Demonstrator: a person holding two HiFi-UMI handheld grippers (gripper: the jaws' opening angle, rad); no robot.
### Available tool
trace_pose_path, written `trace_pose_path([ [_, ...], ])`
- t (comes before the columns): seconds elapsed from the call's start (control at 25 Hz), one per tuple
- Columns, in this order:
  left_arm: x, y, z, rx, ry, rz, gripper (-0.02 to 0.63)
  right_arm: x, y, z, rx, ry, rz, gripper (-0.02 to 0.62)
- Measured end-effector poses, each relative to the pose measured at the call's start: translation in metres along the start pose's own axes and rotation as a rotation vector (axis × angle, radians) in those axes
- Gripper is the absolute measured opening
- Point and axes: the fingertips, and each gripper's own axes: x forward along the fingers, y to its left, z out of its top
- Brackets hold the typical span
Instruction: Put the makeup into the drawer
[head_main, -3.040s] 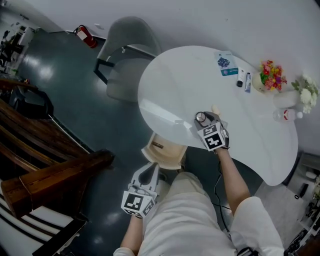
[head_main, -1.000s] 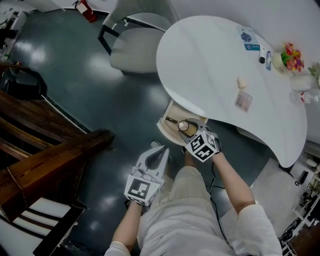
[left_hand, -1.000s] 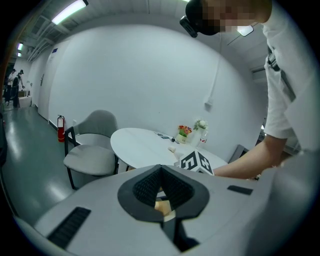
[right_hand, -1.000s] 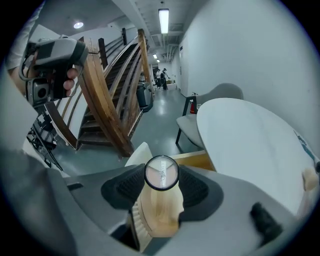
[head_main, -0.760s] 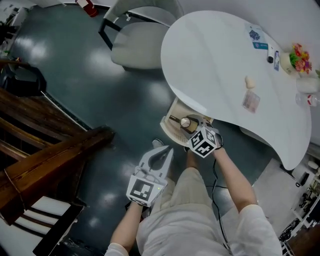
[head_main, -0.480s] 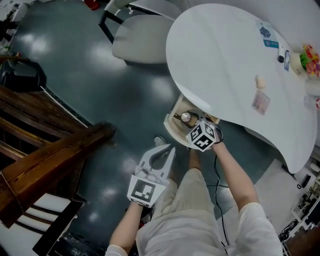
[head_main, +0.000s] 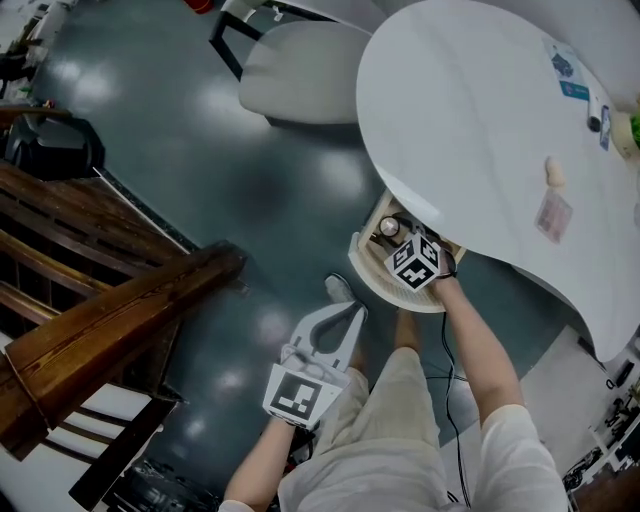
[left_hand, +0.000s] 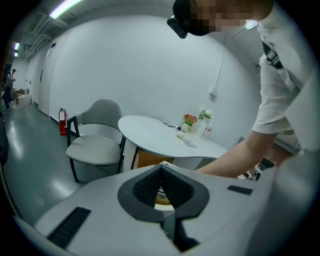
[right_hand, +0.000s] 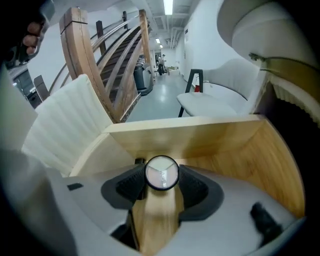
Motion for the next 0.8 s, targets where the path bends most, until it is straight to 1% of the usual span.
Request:
trace_pose_path([
  [0.16, 0.000, 0.004, -0.005, -0.012, 0.006, 0.007, 0.008, 0.020, 0.001, -0.005, 0.002, 0.026, 0.008, 0.216],
  [0.28, 0.001, 0.009, -0.006, -0.020, 0.001, 0.012, 0.008, 0.027, 0.001, -0.004, -0.002, 0.029, -0.001, 0.216],
  [0.6, 0.002, 0.011, -0.007, -0.026, 0.008, 0.013, 0.008, 0.030, 0.005, -0.006, -0.035, 0.044, 0.011, 0.221],
  [0.8, 0.004, 0.008, -0.007, -0.018, 0.011, 0.008, 0.008, 0.029, 0.004, -0.007, -0.037, 0.047, 0.012, 0.222],
])
